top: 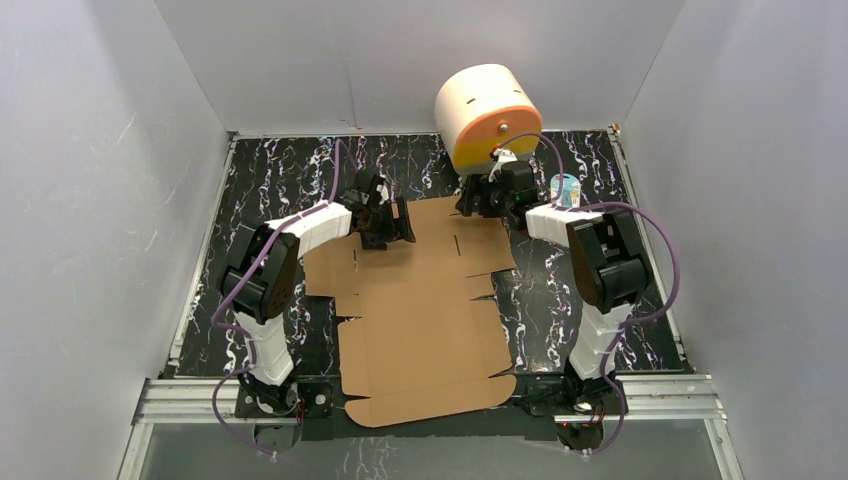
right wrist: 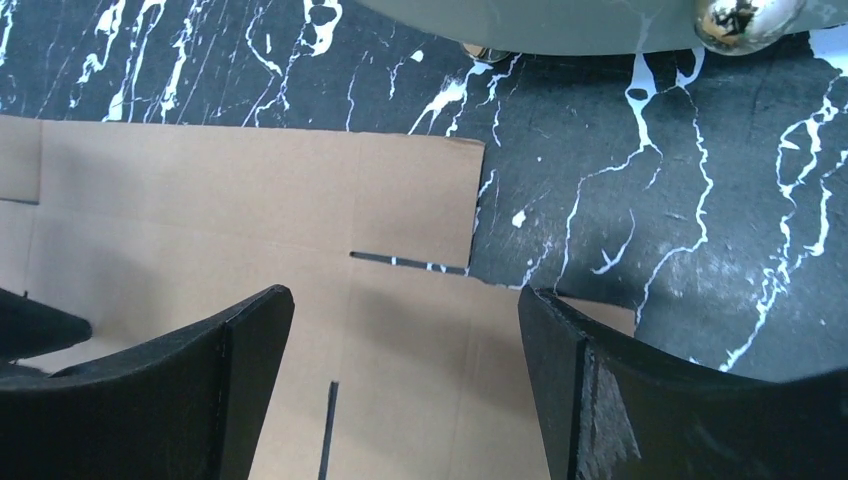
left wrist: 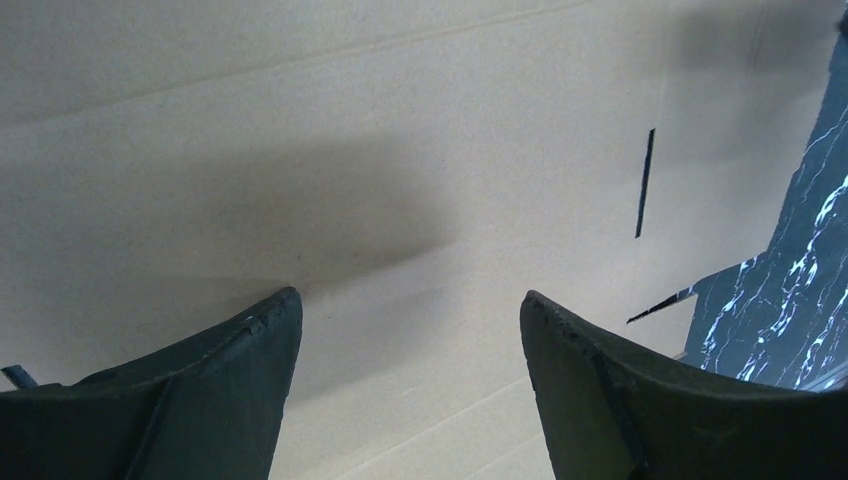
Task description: Fold the paper box
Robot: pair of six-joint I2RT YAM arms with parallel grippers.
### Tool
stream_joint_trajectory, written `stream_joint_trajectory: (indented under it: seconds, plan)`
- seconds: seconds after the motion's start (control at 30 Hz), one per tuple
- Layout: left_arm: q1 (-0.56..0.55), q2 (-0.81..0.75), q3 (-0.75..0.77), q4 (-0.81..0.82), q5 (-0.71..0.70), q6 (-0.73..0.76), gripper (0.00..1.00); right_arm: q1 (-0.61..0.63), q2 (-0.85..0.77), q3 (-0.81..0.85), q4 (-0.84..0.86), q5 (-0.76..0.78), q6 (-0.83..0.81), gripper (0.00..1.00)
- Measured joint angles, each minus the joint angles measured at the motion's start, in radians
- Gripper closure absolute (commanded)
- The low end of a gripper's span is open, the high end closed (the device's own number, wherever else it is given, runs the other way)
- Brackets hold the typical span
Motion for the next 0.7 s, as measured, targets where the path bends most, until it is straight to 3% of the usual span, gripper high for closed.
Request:
stream_joint_trajectory:
  seconds: [0.37, 0.7]
  plan:
    - [0.053, 0.089, 0.167, -0.003, -0.041, 0.036, 0.22, 0.002, 0.119, 0.045, 0.126, 0.023, 0.018, 0.2]
    - [0.064, 0.158, 0.209, -0.01, -0.05, 0.068, 0.22, 0.004, 0.161, 0.056, 0.14, 0.031, 0.038, 0.26]
